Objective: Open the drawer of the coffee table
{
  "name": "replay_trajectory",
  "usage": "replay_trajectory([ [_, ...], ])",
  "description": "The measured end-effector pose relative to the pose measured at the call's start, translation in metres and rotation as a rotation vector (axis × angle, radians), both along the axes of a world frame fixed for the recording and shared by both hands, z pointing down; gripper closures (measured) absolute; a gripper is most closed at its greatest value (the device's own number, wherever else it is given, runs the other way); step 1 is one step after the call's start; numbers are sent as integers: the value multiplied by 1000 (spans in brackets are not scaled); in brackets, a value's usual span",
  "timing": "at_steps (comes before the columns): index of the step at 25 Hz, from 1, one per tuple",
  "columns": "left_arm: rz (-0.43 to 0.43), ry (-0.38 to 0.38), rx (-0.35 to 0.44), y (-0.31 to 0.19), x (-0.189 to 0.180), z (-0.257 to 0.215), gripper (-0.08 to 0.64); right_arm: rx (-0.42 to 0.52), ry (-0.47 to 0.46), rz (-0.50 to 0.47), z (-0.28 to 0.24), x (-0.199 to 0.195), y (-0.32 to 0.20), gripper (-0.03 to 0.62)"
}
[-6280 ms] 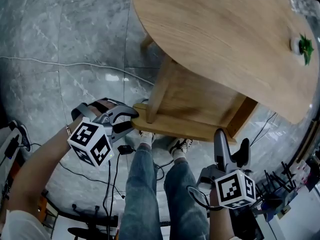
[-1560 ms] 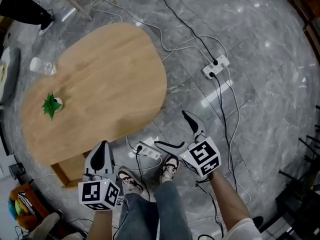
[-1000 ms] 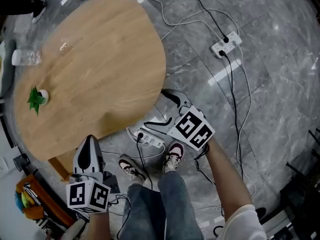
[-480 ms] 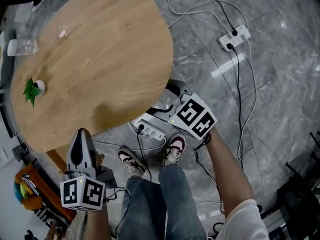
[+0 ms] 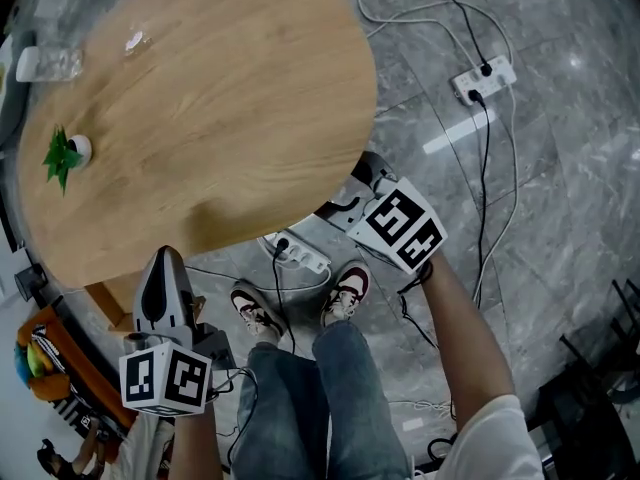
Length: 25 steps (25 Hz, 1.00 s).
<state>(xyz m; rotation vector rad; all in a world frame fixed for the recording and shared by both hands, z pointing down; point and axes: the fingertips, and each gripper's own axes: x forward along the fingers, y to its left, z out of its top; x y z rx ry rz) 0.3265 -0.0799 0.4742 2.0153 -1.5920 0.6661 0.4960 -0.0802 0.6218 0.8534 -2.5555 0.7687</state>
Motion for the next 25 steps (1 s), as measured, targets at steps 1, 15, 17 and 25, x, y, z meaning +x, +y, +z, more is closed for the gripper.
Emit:
replay_trajectory([
  [1, -3, 1, 0, 1, -1, 0, 565, 1, 3, 0, 0, 0, -1, 314],
  [15, -66, 42, -30, 11, -19, 7, 565, 33, 85, -107, 1, 3, 0, 398],
  [17, -64, 45, -37, 12, -20, 10, 565, 34, 99, -142, 1, 3, 1, 410],
  [25, -97, 63, -46, 15, -31, 11, 565, 24, 122, -191, 0, 3, 6, 432],
])
